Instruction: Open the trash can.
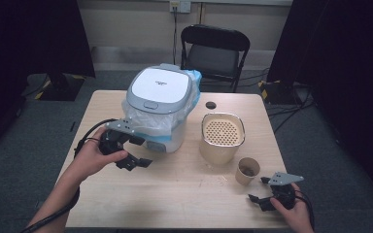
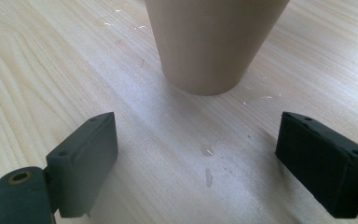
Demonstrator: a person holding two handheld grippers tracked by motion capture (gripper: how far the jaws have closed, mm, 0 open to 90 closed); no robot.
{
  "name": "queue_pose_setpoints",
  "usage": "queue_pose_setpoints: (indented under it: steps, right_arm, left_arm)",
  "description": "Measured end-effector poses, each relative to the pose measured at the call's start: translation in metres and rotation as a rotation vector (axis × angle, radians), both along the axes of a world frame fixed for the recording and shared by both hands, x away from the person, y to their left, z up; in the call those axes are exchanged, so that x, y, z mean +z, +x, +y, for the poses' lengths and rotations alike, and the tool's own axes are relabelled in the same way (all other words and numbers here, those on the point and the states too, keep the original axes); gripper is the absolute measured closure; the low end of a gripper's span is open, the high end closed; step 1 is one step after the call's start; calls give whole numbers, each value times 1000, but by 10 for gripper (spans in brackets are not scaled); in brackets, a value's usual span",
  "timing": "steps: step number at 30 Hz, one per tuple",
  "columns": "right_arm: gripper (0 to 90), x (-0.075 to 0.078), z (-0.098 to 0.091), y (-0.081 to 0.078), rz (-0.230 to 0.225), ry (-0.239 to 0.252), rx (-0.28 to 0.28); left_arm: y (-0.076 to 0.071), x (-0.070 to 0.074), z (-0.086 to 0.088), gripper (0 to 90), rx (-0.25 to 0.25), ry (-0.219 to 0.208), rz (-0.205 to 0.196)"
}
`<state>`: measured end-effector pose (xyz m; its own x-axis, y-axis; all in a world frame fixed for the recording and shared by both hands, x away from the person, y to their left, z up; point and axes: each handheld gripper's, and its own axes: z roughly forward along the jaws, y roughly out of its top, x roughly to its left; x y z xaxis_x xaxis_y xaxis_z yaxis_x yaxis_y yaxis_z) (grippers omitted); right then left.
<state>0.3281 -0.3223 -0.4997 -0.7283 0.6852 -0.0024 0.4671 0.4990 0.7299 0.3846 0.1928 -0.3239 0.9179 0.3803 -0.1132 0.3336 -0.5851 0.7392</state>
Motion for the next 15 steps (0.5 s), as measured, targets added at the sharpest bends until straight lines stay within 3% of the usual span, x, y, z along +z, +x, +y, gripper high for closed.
queue_pose_setpoints:
  steps: [15]
  right_arm:
    - [122, 0, 0, 0, 0, 0, 0]
  left_arm:
    - [17, 24, 1, 162, 18, 28, -16]
